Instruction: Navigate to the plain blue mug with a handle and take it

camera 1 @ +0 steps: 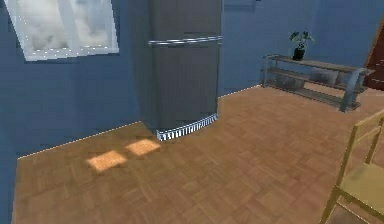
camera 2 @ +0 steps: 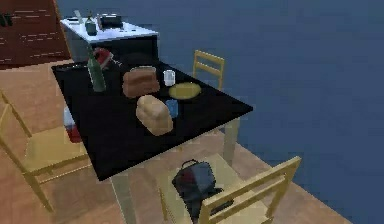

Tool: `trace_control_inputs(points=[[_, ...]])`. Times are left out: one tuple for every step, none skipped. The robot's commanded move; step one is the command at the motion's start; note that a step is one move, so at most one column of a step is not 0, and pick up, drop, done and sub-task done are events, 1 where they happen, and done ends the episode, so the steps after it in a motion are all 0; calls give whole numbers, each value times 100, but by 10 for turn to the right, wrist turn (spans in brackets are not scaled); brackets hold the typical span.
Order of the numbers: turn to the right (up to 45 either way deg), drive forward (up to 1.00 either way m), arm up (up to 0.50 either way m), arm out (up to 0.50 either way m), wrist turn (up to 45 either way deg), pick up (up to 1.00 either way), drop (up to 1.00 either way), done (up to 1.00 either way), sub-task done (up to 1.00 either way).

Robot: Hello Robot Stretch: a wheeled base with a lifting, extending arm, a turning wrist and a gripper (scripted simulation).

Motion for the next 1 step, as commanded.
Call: trace_control_inputs(points=[[-30,0,0,0,0,0,0,0,0]])
